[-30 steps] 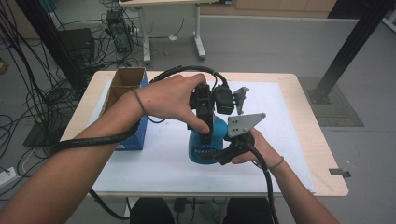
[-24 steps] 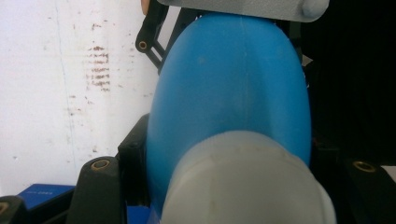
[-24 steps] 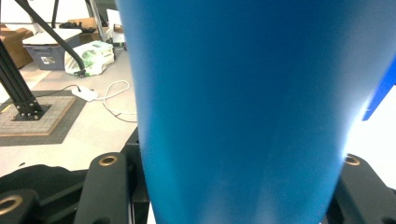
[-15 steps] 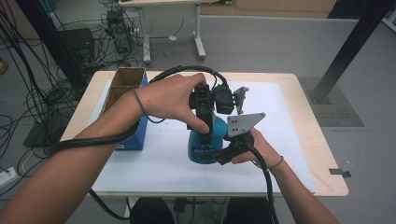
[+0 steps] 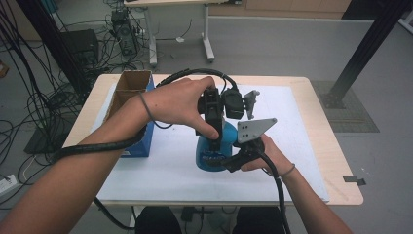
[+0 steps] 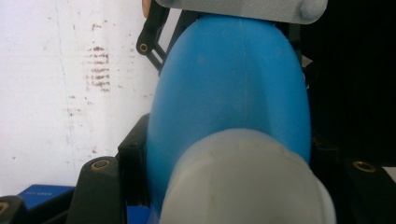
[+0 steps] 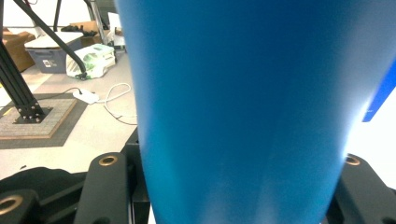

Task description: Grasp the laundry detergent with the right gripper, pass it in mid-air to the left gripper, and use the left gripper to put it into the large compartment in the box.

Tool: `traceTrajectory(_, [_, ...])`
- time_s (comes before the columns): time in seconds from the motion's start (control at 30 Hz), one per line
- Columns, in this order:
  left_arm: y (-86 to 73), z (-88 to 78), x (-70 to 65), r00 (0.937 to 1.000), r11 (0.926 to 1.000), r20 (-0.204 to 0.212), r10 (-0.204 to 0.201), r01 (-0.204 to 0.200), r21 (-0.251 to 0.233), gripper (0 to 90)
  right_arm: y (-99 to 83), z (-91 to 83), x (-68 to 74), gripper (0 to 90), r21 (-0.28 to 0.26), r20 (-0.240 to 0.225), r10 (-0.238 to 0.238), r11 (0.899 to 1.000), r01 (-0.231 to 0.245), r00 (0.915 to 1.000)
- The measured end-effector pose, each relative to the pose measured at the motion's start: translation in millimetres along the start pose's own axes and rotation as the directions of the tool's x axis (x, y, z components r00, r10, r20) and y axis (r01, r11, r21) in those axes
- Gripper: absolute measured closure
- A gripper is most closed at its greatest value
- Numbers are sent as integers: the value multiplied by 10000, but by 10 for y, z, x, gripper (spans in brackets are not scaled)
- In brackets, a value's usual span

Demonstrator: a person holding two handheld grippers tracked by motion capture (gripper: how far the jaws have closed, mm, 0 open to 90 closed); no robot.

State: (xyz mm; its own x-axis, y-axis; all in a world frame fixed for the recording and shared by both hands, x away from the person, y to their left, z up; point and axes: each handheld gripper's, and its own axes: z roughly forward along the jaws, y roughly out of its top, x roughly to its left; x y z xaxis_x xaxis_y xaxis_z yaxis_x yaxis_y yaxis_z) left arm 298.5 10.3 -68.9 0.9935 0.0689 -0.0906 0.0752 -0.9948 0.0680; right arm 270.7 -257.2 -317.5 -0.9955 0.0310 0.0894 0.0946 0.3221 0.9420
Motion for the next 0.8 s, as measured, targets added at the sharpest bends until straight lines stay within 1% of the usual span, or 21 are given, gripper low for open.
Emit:
traceTrajectory(0.13, [-19,-2,-3,10000,9999,-38,-2,2,-124,374,-17,-2,0,418,-59,6,17,10000,-17,10000])
traceTrajectory(0.37, [-17,-16,-10,10000,9998,-54,-16,15,-175,374,-51,-6,-1,416,-240,27,-17,9997,17,10000])
traceTrajectory(0.47, [-15,-22,-7,10000,9999,-60,12,-13,-168,375,-66,-5,2,413,-324,58,-27,9995,29,10000])
traceTrajectory(0.73, [-8,-23,-8,9999,9999,-78,-77,76,-154,375,-109,5,16,405,-502,124,-45,9987,51,9999])
traceTrajectory(0.8, [-5,-25,0,9999,9999,-81,-105,104,-107,375,-141,6,26,382,-673,195,-75,9977,88,9998])
